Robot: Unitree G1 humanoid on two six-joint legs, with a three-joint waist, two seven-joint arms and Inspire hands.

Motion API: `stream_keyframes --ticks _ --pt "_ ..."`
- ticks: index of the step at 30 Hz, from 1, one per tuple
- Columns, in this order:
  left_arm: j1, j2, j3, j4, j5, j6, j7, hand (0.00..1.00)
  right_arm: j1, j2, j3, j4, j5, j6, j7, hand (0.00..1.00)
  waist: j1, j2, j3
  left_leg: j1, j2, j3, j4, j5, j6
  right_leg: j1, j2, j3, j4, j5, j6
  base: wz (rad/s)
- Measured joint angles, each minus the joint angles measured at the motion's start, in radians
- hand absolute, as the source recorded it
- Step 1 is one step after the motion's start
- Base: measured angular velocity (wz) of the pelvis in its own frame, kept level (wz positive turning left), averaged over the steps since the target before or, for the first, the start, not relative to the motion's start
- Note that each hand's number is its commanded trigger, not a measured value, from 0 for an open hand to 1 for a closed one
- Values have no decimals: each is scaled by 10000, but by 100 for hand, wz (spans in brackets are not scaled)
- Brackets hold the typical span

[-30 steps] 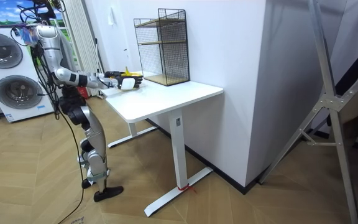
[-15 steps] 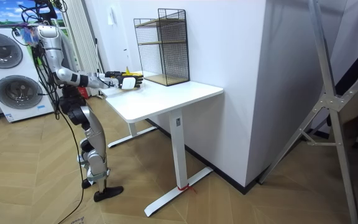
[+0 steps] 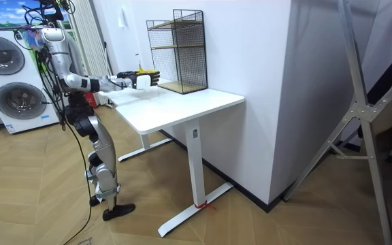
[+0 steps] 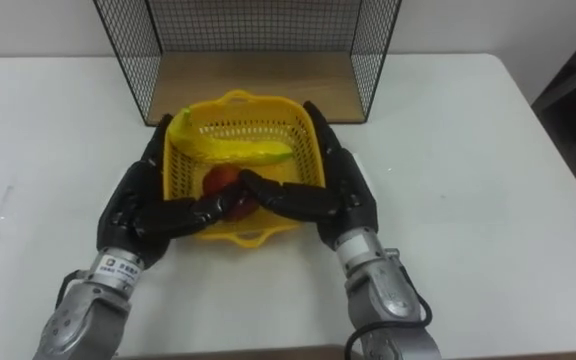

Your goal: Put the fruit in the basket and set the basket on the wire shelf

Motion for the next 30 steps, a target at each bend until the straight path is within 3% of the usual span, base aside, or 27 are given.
stream_keyframes --ticks 9,13,24,27,30 --pt "-47 -126 52 -976 -20 -87 6 0 -23 -6 -53 -997 -5 -212 -437 0 -6 -36 -5 84 1 4 0 0 0 52 5 9 7 1 -2 0" --pt "-361 -161 87 -1276 -18 -211 17 0 -73 27 -63 -1066 0 -497 -437 0 1 -69 -12 89 -2 16 3 0 0 47 6 24 28 2 -4 0" --pt "-410 -294 181 -1735 -12 -437 118 0 -65 213 -76 -1560 12 -505 -428 0 25 -104 -31 166 35 151 48 -1 -1 49 62 220 63 7 -11 -4" --pt "-407 -324 230 -1729 -12 -471 122 0 -64 260 -69 -1560 25 -504 -408 0 59 -106 -26 72 68 163 413 -40 -50 44 68 281 184 1 -16 -5" --pt "-384 -339 236 -1676 4 -553 122 0 -58 272 -21 -1479 16 -535 -403 0 166 -107 -8 -164 204 156 1376 -303 -174 -4 99 333 657 -219 -121 -10"
